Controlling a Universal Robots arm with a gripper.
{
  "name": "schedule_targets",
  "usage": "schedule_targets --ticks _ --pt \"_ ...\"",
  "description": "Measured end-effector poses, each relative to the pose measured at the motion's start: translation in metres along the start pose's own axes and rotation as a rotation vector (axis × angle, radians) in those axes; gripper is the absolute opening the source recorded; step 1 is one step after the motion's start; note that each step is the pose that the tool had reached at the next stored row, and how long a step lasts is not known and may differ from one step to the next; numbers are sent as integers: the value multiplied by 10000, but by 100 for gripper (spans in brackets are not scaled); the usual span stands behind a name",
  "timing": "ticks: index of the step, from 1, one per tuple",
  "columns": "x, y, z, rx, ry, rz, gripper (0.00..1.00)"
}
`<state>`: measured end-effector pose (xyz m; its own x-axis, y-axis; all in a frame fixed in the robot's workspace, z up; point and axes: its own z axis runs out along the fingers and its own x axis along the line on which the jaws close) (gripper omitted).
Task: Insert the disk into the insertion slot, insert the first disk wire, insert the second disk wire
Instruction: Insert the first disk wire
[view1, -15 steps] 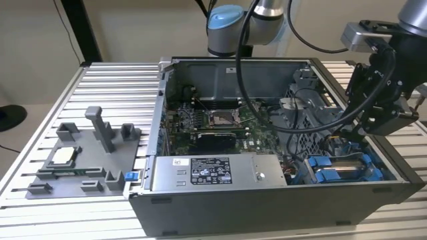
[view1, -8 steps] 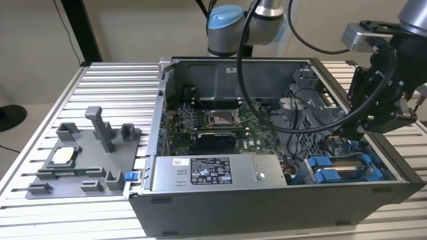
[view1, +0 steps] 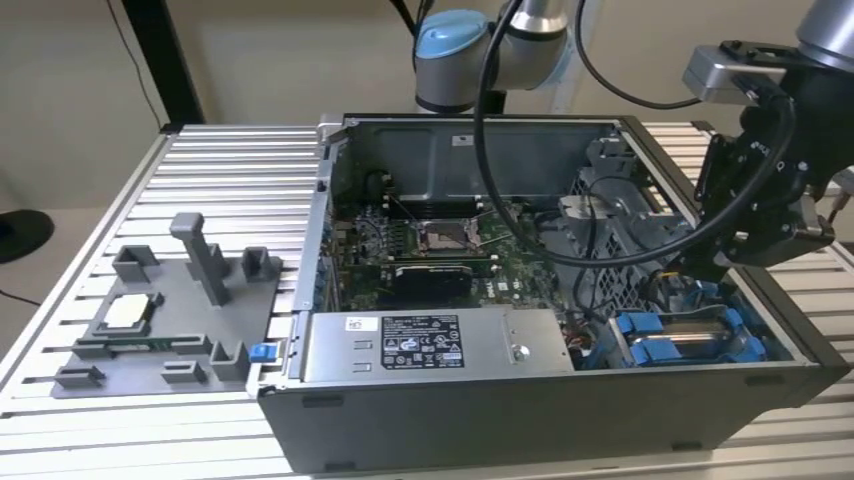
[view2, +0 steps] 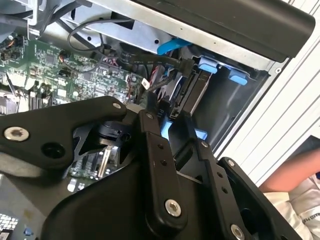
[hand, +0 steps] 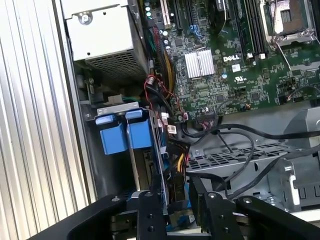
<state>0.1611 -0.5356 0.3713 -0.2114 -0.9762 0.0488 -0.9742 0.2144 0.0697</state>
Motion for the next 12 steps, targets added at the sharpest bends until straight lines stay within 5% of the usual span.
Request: schedule_targets --ticks 6,12 --pt "-5 1 0 -37 117 6 0" --pt "-17 4 0 -61 362 22 0"
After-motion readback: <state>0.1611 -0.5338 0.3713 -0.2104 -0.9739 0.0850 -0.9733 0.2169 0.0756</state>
